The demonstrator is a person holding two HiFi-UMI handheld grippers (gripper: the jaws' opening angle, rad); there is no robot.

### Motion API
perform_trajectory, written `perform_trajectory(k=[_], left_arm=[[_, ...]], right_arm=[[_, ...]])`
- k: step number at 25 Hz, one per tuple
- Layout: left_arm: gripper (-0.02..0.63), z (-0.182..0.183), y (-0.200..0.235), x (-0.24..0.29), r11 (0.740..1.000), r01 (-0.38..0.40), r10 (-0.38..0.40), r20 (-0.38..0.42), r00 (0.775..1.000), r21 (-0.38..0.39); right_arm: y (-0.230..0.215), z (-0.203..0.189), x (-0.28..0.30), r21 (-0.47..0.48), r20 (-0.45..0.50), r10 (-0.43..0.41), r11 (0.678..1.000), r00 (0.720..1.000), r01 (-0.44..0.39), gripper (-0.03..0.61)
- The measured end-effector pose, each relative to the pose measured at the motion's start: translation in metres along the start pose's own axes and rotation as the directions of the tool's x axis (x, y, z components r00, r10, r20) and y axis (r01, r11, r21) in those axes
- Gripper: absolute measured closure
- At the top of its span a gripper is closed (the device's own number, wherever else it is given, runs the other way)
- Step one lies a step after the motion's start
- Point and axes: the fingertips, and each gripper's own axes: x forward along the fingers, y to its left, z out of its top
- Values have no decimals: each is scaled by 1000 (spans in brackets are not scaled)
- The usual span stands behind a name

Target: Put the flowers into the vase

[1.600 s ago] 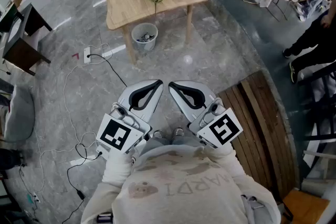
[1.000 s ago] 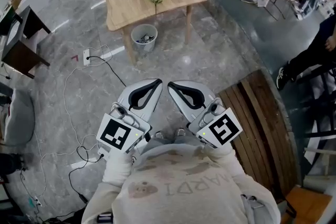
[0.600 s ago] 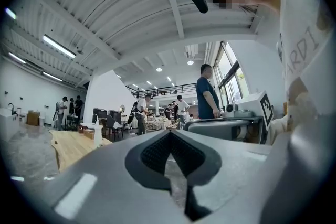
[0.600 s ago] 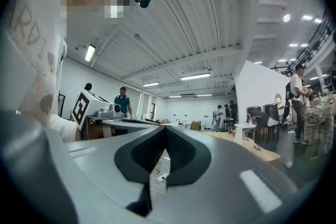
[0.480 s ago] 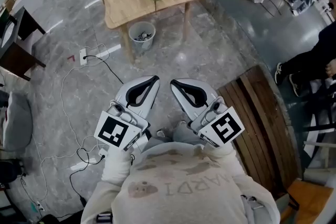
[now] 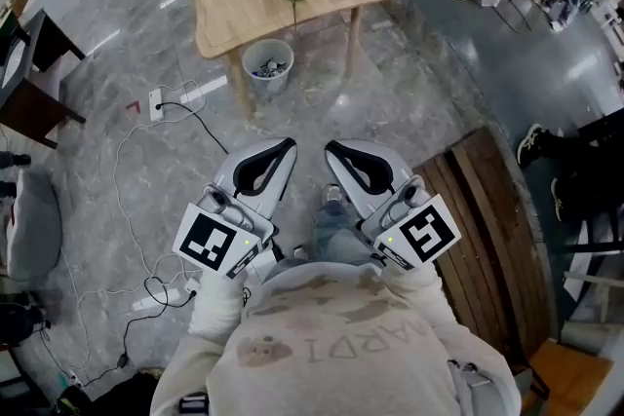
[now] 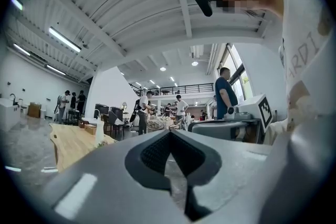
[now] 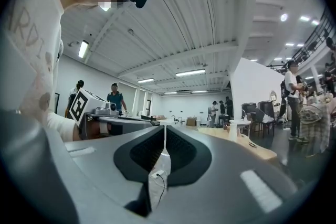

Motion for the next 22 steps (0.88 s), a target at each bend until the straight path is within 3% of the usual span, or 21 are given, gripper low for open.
perform_trajectory(k=[12,22], left_arm=[[614,8,73,94,997,-71,71,2,997,-14],[614,14,115,195,993,-111,110,6,994,29]], right_arm=[[-100,2,57,17,22,119,993,993,-119,543],[-208,3,80,11,49,172,985,984,-172,546]])
